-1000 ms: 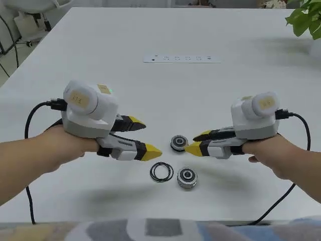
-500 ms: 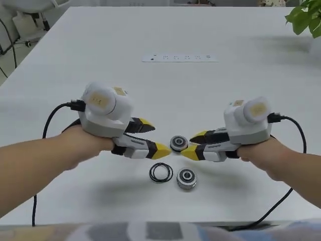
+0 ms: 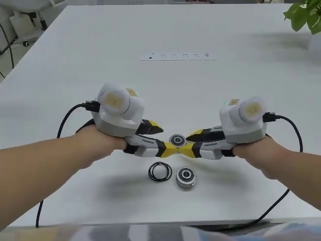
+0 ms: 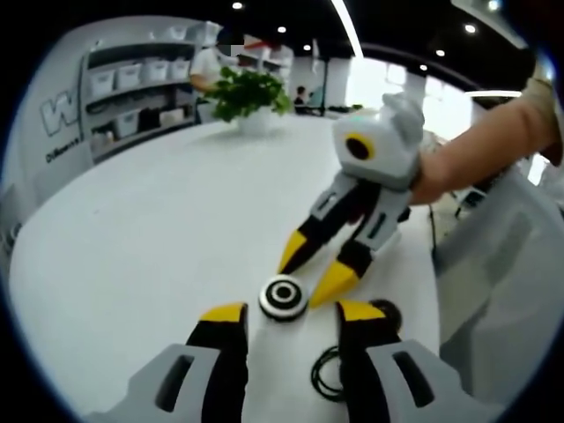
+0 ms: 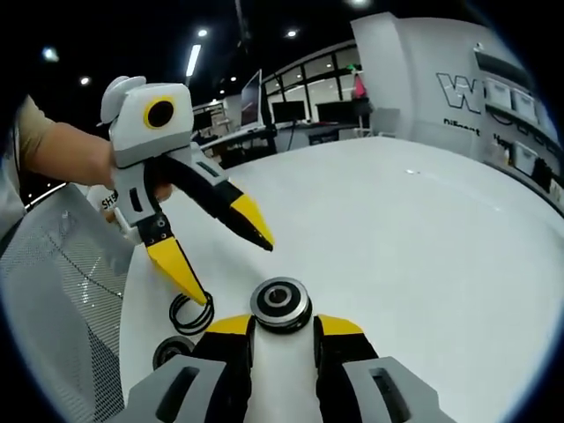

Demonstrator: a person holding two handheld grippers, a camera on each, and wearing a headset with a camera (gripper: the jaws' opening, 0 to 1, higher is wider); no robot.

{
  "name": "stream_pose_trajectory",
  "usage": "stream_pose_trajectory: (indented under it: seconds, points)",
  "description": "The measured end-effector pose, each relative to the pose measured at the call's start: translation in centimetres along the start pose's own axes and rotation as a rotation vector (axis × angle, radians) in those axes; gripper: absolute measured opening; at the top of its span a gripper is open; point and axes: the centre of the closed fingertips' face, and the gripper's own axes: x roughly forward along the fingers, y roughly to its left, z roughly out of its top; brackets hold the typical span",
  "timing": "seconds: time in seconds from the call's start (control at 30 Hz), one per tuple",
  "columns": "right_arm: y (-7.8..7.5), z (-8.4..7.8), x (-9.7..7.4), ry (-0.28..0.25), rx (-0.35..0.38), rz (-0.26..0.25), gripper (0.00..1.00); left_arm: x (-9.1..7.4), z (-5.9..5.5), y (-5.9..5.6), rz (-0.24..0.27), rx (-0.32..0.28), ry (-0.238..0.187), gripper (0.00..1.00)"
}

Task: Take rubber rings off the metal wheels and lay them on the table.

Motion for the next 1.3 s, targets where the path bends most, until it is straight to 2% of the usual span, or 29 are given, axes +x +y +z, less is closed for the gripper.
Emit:
stream_pose_trajectory:
  seconds: [0.43, 0.73, 0.93, 1.13, 1.3]
  points:
    - [0.2, -0.2, 0.0, -0.003, 0.003, 0.001, 0.21, 1.5, -0.1, -0.4, -0.018, -0.004, 0.021, 0.31]
    - [0.2, -0.2, 0.0, -0.007, 0.003, 0.000, 0.20, 2.2, -0.1, 0.0, -0.014, 0.000, 0.035, 0.22]
    - [0.1, -0.3, 0.0, -0.006, 0.001, 0.000, 0.20, 2.5, 0.0, 0.4, 0.003, 0.024, 0.048, 0.16]
    - [0.0, -0.3, 0.0, -0.007, -0.006, 0.001, 0.20, 2.7, -0.1, 0.5, 0.027, 0.085, 0.060, 0.14]
    - [0.1, -0.3, 0.0, -0.008, -0.019, -0.004, 0.17, 2.6, -0.1, 0.6, 0.029, 0.083, 0.057, 0.13]
